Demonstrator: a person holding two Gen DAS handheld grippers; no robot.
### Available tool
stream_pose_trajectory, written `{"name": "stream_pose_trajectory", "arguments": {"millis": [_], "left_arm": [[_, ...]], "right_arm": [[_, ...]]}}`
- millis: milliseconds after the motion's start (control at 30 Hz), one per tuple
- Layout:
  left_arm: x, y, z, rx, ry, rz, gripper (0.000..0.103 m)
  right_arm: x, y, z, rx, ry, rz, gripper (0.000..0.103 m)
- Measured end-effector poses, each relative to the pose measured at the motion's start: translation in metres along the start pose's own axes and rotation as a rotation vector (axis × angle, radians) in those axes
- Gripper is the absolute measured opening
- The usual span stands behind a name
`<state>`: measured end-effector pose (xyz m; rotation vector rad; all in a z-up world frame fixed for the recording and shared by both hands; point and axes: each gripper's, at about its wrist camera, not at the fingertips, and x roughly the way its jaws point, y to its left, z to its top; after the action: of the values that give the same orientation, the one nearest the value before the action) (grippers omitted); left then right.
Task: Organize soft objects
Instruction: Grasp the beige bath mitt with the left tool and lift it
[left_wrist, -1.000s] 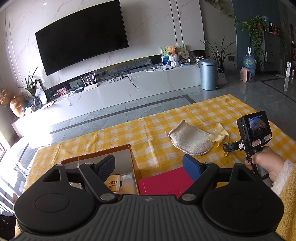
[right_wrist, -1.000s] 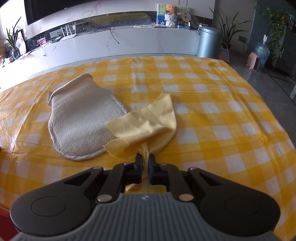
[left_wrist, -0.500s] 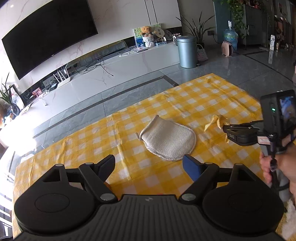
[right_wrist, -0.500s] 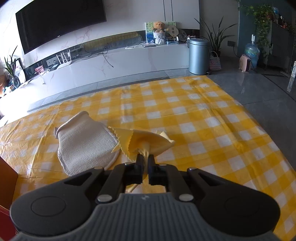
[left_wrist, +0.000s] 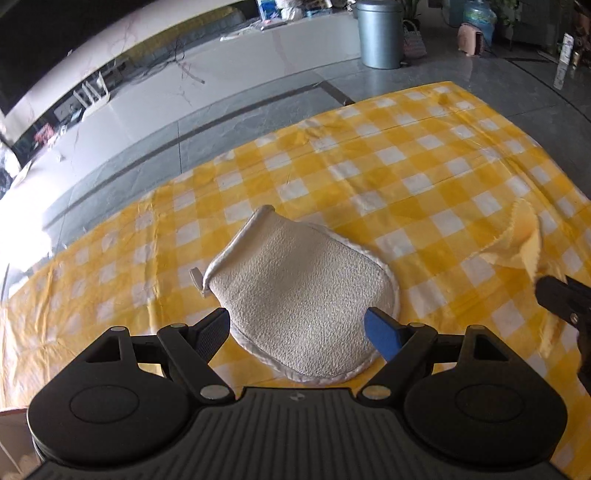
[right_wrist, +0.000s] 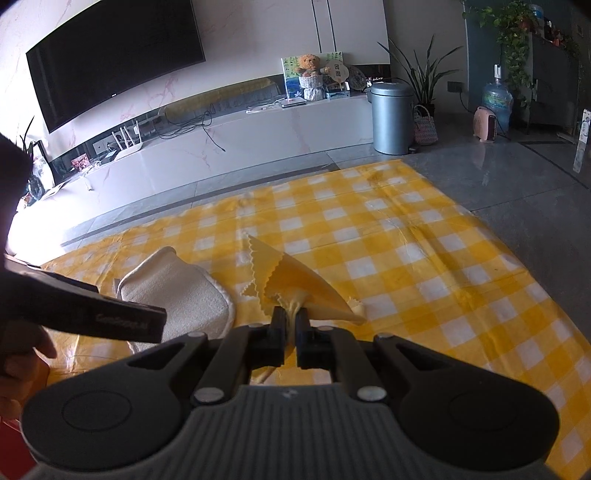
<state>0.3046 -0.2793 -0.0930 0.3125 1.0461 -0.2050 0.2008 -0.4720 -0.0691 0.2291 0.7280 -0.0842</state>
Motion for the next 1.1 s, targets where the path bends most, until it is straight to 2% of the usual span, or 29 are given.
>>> {"name": "stream_pose_trajectory", "arguments": {"millis": [67, 133, 233, 300, 433, 500, 633, 733, 800, 900, 1000, 1033, 1067, 1100], "left_arm": [[0.019, 0.005, 0.008, -0.058, 0.066, -0.026, 0.097], [0.035, 0.006, 0.014, -0.070, 0.119, -0.014, 0.097], [0.047, 0.009, 0.022, -0.113, 0.128, 0.004, 0.097], [0.053, 0.012, 0.028, -0.154, 0.143, -0.021, 0.097], [0.066, 0.011, 0.043, -0.189, 0.223, -0.013, 0.097], [0.072, 0.010, 0.047, -0.207, 0.241, -0.004, 0.102], [0.080, 0.013, 0.051, -0.300, 0.258, -0.001, 0.103], [0.082, 0.014, 0.051, -0.339, 0.238, 0.000, 0.103], [0.083, 0.011, 0.051, -0.320, 0.220, 0.000, 0.103], [0.082, 0.001, 0.049, -0.267, 0.146, 0.014, 0.103], [0.078, 0.002, 0.046, -0.251, 0.134, -0.012, 0.103], [0.074, 0.002, 0.047, -0.233, 0.139, -0.018, 0.094], [0.068, 0.002, 0.050, -0.213, 0.136, -0.024, 0.077], [0.062, 0.001, 0.052, -0.206, 0.131, 0.024, 0.006]], "right_arm": [[0.002, -0.005, 0.000, 0.015, 0.003, 0.007, 0.003], [0.005, -0.007, -0.001, 0.025, 0.016, 0.006, 0.003], [0.008, -0.007, -0.003, 0.025, 0.030, -0.007, 0.003], [0.008, -0.006, -0.003, 0.021, 0.029, -0.005, 0.003], [0.000, -0.010, -0.001, 0.063, -0.004, 0.009, 0.004], [-0.002, -0.015, 0.000, 0.094, -0.016, 0.029, 0.004], [-0.001, -0.017, 0.001, 0.110, -0.007, 0.020, 0.005], [0.002, -0.015, 0.000, 0.100, 0.012, 0.011, 0.005], [0.004, -0.013, -0.001, 0.093, 0.019, 0.007, 0.005], [0.004, -0.011, -0.001, 0.084, 0.022, 0.005, 0.005], [0.003, -0.011, -0.002, 0.083, 0.025, 0.004, 0.005], [0.004, -0.011, -0.002, 0.082, 0.026, 0.003, 0.005], [0.004, -0.011, -0.003, 0.080, 0.027, 0.001, 0.005], [0.004, -0.012, -0.003, 0.079, 0.027, 0.000, 0.005]]}}
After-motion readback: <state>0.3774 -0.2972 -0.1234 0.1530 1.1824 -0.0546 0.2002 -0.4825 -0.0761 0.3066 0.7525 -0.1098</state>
